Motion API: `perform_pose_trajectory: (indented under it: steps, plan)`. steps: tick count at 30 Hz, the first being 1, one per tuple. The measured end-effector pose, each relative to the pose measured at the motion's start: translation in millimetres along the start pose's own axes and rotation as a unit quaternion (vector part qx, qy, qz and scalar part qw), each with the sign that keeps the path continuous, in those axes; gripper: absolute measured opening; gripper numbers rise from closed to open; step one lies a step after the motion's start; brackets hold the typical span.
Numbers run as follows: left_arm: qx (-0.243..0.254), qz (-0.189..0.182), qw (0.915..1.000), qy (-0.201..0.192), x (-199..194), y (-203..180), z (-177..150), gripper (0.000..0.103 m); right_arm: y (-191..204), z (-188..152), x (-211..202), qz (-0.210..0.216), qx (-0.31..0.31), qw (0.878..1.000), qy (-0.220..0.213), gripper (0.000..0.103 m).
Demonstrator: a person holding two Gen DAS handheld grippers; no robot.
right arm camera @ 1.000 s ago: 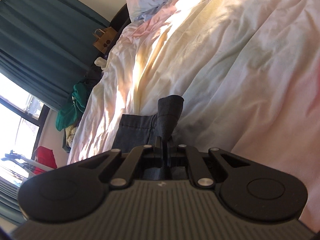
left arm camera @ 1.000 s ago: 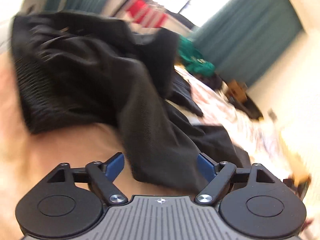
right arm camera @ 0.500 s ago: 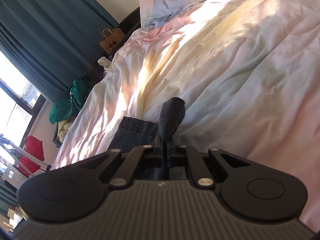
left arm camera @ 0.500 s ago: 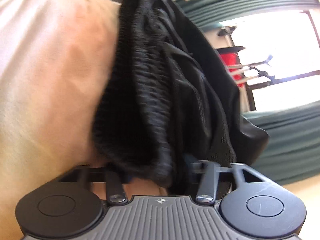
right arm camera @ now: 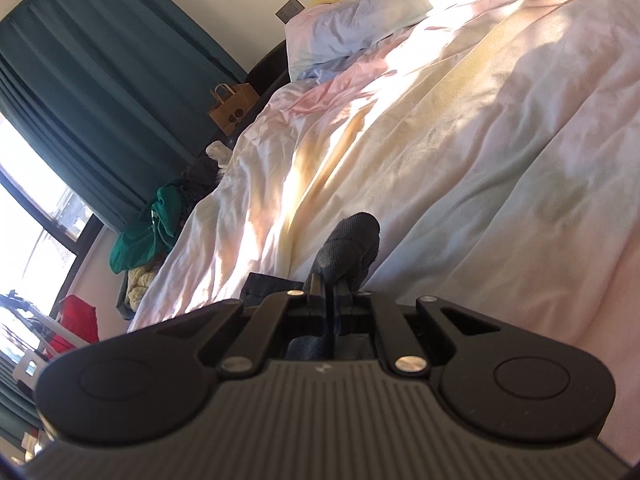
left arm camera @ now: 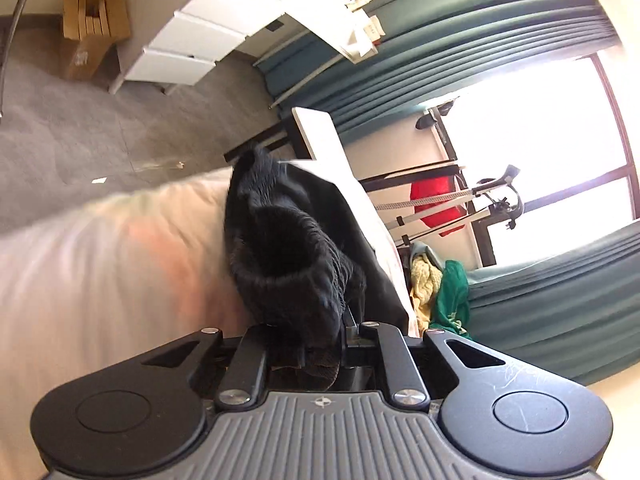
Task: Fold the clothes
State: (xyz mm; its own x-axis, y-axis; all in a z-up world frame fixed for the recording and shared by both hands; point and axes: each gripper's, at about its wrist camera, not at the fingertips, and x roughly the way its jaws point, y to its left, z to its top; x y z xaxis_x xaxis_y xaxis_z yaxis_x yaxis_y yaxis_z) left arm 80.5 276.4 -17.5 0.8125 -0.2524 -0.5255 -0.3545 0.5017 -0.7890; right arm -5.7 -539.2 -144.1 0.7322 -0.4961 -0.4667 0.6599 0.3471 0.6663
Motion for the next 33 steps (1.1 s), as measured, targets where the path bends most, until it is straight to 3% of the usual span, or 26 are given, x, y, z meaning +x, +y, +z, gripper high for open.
perform_pose_trajectory:
  steps: [5, 8, 10, 13, 16, 18, 19, 20, 22, 24, 28, 31, 33]
  plan:
    - [0.068, 0.069, 0.9945, 0.039, -20, 17, -1, 0.015, -1, 9, -20, -0.004, -0.006, 0.999, -0.037, 0.006]
    - [0.102, 0.130, 0.9849, 0.052, -21, 56, -22, 0.017, -14, 5, -17, -0.041, -0.003, 0.999, -0.007, 0.006]
    - [0.115, 0.141, 0.9812, 0.063, -15, 75, -27, 0.022, -27, 0, -6, -0.069, 0.003, 0.997, 0.036, 0.006]
    - [0.141, 0.149, 0.9765, 0.067, -11, 84, -32, 0.030, -43, -5, 1, -0.073, 0.023, 0.995, 0.071, 0.007]
    - [0.179, 0.154, 0.9704, 0.052, -19, 77, -36, 0.035, -43, -5, -6, -0.069, 0.043, 0.995, 0.062, 0.010]
    - [0.219, 0.164, 0.9611, 0.040, -30, 64, -42, 0.044, -42, -3, -18, -0.068, 0.073, 0.995, 0.026, 0.014]
    - [0.238, 0.166, 0.9564, 0.032, -38, 56, -45, 0.054, -40, 0, -24, -0.067, 0.082, 0.994, 0.007, 0.024]
    - [0.258, 0.164, 0.9521, 0.019, -46, 48, -50, 0.062, -35, 2, -29, -0.068, 0.078, 0.995, -0.010, 0.043]
    - [0.303, 0.162, 0.9388, -0.018, -60, 29, -64, 0.070, -22, 7, -41, -0.070, 0.049, 0.995, -0.043, 0.072]
    - [0.336, 0.156, 0.9276, -0.047, -69, 13, -78, 0.081, -4, 9, -51, -0.044, 0.006, 0.997, -0.059, 0.080]
    - [0.364, 0.137, 0.9189, -0.065, -65, -22, -107, 0.083, 44, 1, -66, 0.049, -0.077, 0.996, -0.021, 0.080]
    - [0.364, 0.119, 0.9208, -0.073, -50, -50, -134, 0.084, 79, -20, -80, 0.160, -0.125, 0.979, 0.033, 0.079]
    - [0.375, 0.098, 0.9197, -0.064, -35, -71, -155, 0.085, 101, -37, -88, 0.208, -0.155, 0.963, 0.067, 0.079]
